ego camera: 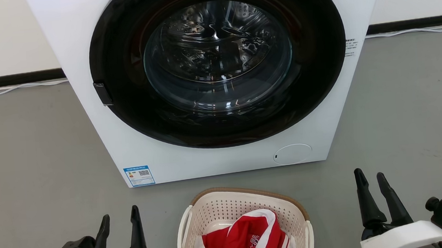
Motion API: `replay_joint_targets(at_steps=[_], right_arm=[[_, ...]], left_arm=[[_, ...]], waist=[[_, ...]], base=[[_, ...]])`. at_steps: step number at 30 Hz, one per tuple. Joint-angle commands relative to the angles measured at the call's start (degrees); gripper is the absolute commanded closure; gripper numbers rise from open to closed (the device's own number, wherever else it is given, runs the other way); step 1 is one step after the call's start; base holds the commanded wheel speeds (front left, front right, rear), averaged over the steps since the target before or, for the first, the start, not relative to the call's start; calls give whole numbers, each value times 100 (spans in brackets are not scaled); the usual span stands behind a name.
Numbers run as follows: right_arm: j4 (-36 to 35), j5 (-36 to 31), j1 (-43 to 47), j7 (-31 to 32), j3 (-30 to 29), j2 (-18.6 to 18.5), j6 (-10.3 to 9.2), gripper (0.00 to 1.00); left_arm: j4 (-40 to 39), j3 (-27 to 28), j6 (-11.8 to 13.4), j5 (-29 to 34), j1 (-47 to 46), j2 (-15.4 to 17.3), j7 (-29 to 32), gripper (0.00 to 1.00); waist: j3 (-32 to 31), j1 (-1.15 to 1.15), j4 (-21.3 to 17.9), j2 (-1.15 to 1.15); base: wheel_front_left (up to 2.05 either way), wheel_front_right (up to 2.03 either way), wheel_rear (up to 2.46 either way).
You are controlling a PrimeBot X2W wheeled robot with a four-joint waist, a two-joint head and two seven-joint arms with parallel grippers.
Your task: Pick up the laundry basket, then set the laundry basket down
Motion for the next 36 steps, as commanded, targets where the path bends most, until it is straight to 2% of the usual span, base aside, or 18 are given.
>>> replay_joint_targets(at_steps=[1,36], right_arm=[[-204,-179,-104,-104,138,-73,30,0],[-627,-2422,-103,-675,329,-101,42,0]], left_arm=[[-223,90,74,188,-138,89,-79,0],[-804,-307,665,2516,-63,244,-650,0]], waist=[[2,0,1,0],[157,0,16,0]], base=[[0,0,0],[0,0,0]])
